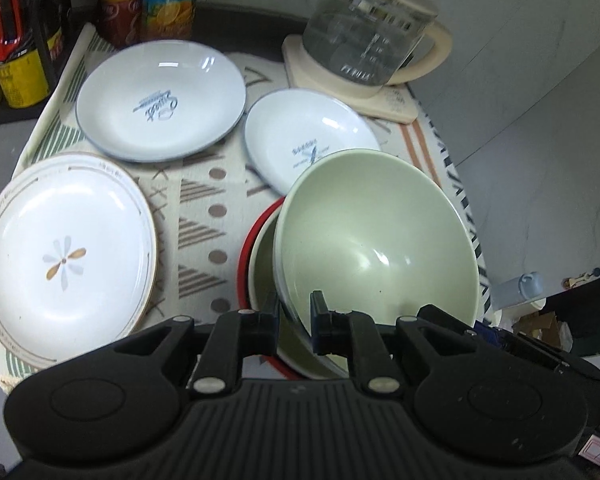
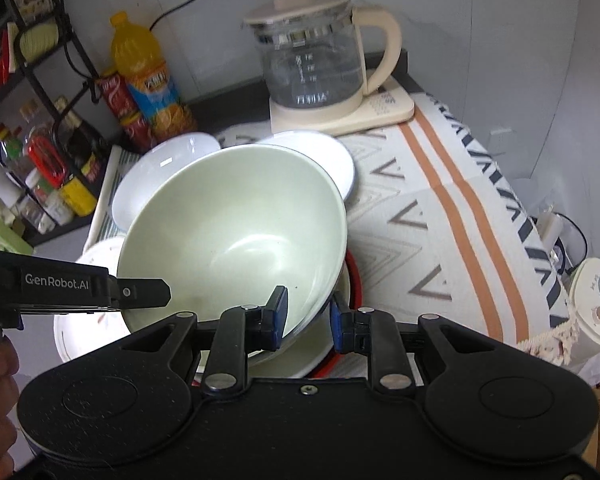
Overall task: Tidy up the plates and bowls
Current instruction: 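Lower the small bowl into the stack and open the right gripper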
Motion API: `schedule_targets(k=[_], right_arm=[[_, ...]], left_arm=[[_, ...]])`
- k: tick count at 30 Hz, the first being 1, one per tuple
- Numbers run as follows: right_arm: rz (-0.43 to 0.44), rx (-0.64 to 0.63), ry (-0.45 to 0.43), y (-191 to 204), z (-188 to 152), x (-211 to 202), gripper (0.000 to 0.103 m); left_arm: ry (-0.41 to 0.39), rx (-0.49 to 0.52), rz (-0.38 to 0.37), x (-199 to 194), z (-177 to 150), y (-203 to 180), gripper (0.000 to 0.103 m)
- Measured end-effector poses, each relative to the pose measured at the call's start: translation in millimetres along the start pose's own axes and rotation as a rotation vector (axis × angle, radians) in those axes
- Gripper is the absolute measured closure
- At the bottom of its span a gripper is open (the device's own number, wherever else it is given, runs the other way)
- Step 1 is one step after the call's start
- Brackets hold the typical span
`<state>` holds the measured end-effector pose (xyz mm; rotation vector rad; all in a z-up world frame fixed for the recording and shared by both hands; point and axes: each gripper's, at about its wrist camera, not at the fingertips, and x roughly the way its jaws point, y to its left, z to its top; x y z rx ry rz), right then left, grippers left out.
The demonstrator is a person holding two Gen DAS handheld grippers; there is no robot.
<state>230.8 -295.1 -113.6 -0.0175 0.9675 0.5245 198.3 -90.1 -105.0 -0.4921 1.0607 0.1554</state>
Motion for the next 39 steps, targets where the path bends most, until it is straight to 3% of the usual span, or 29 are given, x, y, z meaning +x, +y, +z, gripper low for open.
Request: schedule_targets(k=[13, 16, 18, 20, 23, 35, 39], right_arm=[[-0.010, 0.003, 0.066, 1.1, -5.6, 13.6, 0.073], [-0.009, 0.000, 0.067, 1.3, -5.8, 13.2, 0.070], [-0.008, -0.006, 0.053, 2.4, -4.9, 8.9, 0.054], [-0.009, -0.018, 0.027, 3.2, -3.2, 2.6, 0.049], [-0.008, -0.015, 0.017, 1.4, 0.5, -2.0, 0.042], [0.023, -0.010, -0.047, 3.7, 1.2, -16.9, 0.019], [0.050, -0.011, -0.060, 10.1, -0.5, -18.7, 0.016]], left_arm=[[0.040, 0.040, 0.038, 16.1, -0.5, -1.2, 0.084], [0.023, 0.032, 0.029, 12.9, 0.3, 0.1, 0.072], [-0.001, 0.052, 0.047, 8.1, 0.5, -2.5, 0.059], [-0.024, 0.075, 0.060, 2.9, 0.5, -5.3, 0.041], [-0.047, 0.072, 0.064, -4.2, -0.3, -4.0, 0.031], [-0.104, -0.013, 0.085, -34.1, -14.6, 18.6, 0.025], [-0.137, -0.028, 0.098, -47.9, -19.7, 26.7, 0.025]])
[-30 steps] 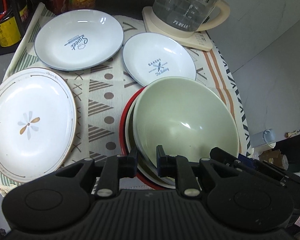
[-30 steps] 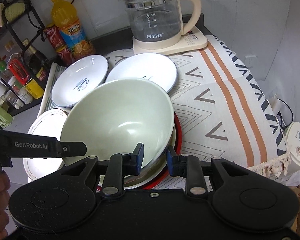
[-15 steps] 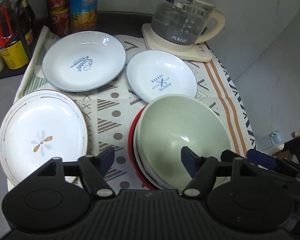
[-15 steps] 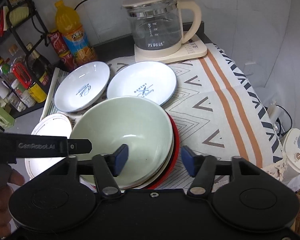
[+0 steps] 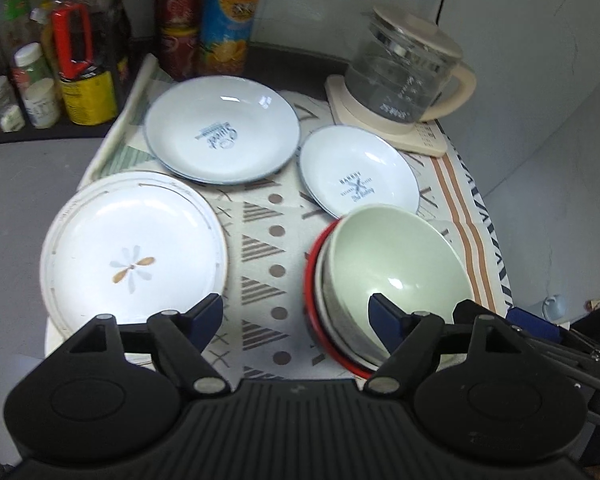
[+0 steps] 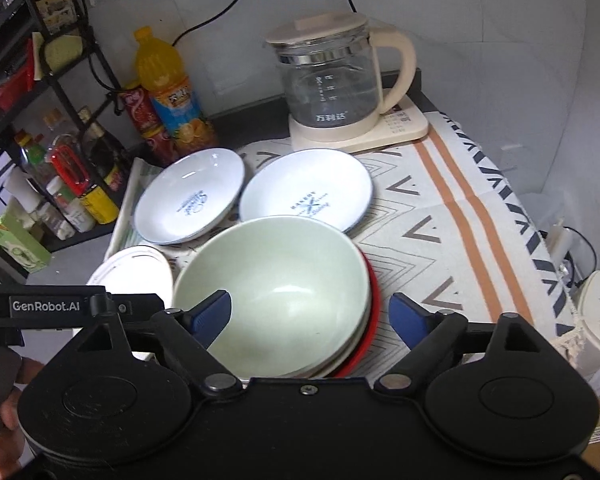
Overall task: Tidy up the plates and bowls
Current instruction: 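Lower the small bowl into the stack and open the right gripper, then move the right gripper toward the white plate printed 'Sweet'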
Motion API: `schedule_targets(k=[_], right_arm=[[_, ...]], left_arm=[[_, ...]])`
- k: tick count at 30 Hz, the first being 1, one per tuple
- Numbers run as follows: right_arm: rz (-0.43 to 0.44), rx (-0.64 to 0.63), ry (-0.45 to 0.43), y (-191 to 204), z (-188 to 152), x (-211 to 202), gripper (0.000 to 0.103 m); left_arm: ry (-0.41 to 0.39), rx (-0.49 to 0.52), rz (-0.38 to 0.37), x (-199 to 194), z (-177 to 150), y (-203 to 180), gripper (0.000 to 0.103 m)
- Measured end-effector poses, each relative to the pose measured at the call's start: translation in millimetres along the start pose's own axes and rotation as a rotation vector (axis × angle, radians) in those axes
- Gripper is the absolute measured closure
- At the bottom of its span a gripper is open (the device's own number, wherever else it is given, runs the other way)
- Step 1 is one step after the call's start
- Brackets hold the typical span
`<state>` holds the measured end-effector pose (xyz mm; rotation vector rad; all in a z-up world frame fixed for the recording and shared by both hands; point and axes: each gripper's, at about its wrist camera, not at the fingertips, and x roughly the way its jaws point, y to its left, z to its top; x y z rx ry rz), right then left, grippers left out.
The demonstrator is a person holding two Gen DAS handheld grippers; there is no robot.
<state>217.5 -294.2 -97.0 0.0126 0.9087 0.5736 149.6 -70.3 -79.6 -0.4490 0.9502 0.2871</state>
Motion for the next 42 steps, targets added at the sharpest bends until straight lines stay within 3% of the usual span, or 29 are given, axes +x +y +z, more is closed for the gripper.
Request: schedule_targets(k=[9, 15, 26, 32, 42], right_arm=[[0.031, -0.010, -0.023, 15.0, -2.2, -6.2, 0.012], [0.050, -0.050, -0.023, 32.7, -2.3, -4.0, 0.012], [0.084, -0.083, 0.002, 64.6, 6.3, 11.9, 0.012], [0.073, -0.093, -0.003, 88.2, 18.9, 29.7, 0.012], [0.001, -0.026, 0.003, 123.6, 43.0, 67.6, 0.013]], left_arm=[[-0.061, -0.098, 0.022, -23.6, -3.4, 30.5, 0.018], [-0.079, -0.095, 0.060, -34.1, -4.9, 42.4, 0.017], [-0.049, -0.133, 0.127, -31.3, 2.7, 81.4, 0.017], [-0.018, -0.146, 0.098, -18.1, 26.1, 112.8, 0.017], [-0.040, -0.087, 0.034, 8.2, 83.7, 148.1, 0.017]])
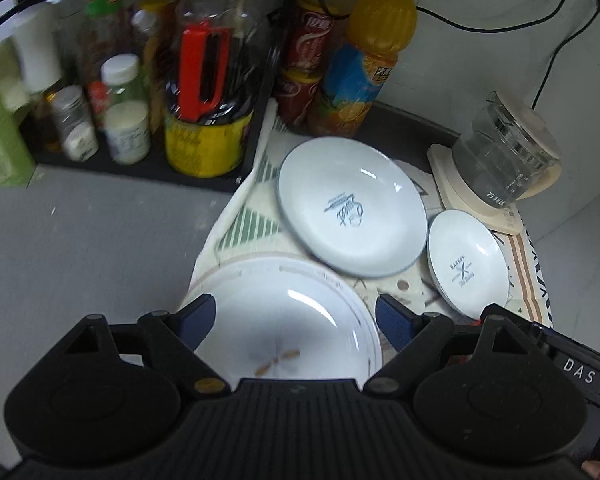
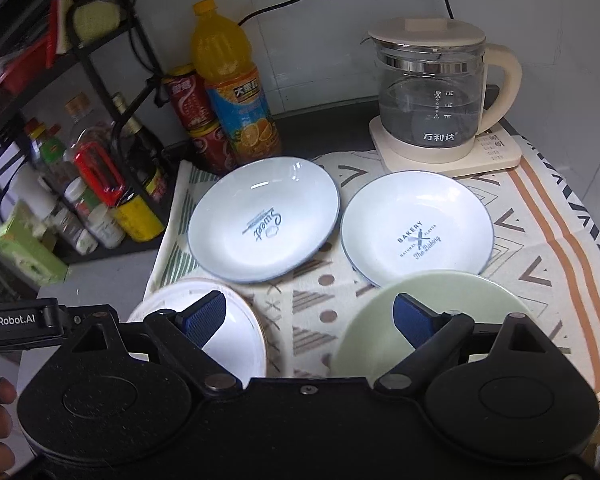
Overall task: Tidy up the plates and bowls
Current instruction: 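Move the right gripper toward the white plate printed 'Sweet', then grasp the rim of the 'Sweet' plate with the right gripper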
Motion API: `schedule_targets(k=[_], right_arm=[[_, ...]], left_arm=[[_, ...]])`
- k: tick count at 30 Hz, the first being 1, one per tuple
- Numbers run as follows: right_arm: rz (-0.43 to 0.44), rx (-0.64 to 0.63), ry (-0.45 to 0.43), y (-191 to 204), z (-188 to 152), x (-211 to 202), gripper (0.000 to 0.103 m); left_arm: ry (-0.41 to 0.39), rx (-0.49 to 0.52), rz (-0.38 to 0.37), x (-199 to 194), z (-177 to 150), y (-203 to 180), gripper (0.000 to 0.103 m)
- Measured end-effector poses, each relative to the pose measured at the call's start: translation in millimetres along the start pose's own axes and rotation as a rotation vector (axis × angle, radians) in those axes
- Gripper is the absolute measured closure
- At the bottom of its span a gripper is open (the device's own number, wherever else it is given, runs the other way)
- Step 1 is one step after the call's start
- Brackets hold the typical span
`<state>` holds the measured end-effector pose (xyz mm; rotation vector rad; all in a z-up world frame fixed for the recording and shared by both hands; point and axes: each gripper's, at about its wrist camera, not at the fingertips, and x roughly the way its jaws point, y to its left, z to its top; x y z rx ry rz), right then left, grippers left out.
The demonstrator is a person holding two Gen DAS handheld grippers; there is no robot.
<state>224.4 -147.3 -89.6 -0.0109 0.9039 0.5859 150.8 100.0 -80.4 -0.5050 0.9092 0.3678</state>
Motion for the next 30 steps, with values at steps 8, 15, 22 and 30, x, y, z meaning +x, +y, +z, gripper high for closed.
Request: schedule_targets(k=[8, 15, 22, 30], right_arm=[[-0.096, 0.052, -0.029, 24.0, 15.6, 30.2, 0.018], [-0.150, 0.144, -0.032, 27.7, 21.2, 61.3, 0.027], [-0.163, 0.174, 0.000, 35.5, 25.0, 94.8, 0.032], [-0.180, 0.218, 0.063, 33.4, 29.5, 132.1, 0.051]], left_arm=[[0.012, 0.090, -0.082, 41.1, 36.3, 8.6, 0.021], [0.015, 0.179, -0.083, 80.7, 53.0, 13.2, 0.029], [0.047, 0.173, -0.107, 110.5, 64.9, 22.5, 0.041], [0.032, 0.158, -0.150, 136.6, 68.2, 27.2, 0.058]])
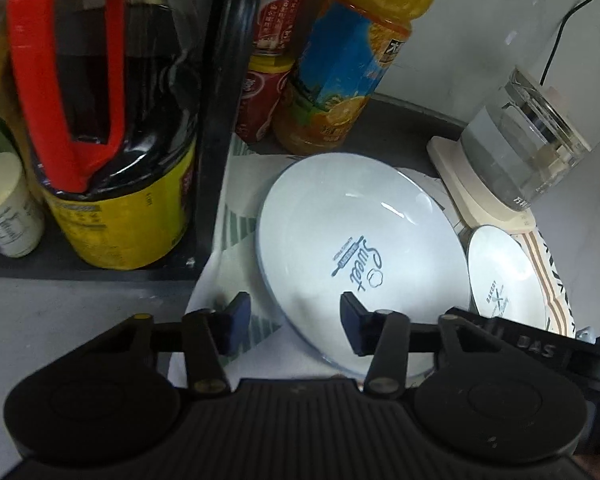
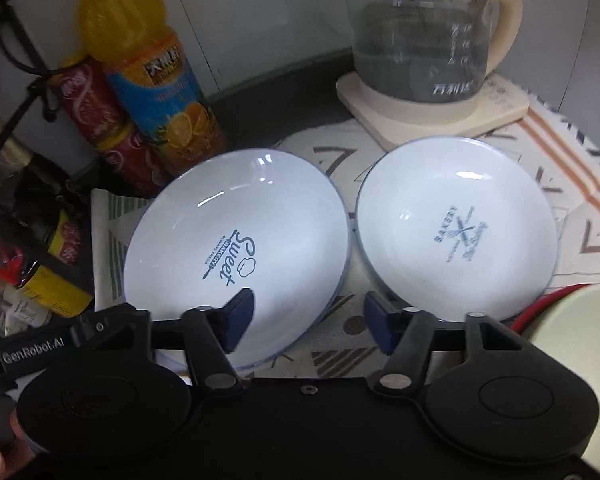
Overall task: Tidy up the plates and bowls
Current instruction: 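Grasp the rim of the 'Sweet' plate with the right gripper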
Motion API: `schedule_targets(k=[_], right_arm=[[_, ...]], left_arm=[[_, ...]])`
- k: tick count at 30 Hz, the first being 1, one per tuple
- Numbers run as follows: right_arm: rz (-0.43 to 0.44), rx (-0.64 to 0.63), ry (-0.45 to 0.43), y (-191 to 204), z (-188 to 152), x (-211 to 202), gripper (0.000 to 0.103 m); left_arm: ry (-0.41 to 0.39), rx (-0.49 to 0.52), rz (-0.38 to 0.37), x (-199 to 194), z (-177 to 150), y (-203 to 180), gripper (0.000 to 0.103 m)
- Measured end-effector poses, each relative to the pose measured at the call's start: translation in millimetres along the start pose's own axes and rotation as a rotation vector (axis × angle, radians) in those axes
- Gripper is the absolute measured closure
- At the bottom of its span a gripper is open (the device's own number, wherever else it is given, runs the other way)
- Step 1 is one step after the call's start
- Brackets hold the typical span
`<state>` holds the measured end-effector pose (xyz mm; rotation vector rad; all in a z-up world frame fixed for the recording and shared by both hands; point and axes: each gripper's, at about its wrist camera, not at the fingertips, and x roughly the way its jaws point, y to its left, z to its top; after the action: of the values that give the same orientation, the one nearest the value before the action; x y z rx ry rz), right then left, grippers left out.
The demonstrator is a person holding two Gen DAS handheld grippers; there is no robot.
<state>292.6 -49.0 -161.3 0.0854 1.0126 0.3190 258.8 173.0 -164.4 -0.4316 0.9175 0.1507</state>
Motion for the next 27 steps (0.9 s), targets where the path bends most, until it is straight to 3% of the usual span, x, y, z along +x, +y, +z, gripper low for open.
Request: schedule_targets(k=[2, 8, 14, 20, 27], right_arm=[[0.006, 0.008, 0.026, -0.3, 2.6, 11.9, 0.058], [-0.020, 0.051, 0.079, -9.5, 4.1, 31.3, 0.064], [0.002, 0.053, 0.107, -12.4, 3.0, 46.1, 0.079], [0.028, 0.059, 0.119, -10.7, 5.1, 59.0, 0.080], [0.031, 0.055, 0.068, -12.7, 7.5, 66.3, 0.079]], left_arm=[[0.020, 0.007, 0.021, 8.0, 1.0, -0.2, 0.064], [0.048, -0.026, 0.000, 28.8, 0.9, 4.3, 0.073], [0.064, -0.062, -0.017, 43.0, -1.8, 10.4, 0.083], [0.060, -0.049, -0.022, 52.7, -1.1, 6.0, 0.084], [0.046, -0.050, -0.030, 54.5, 1.1, 5.7, 0.085]])
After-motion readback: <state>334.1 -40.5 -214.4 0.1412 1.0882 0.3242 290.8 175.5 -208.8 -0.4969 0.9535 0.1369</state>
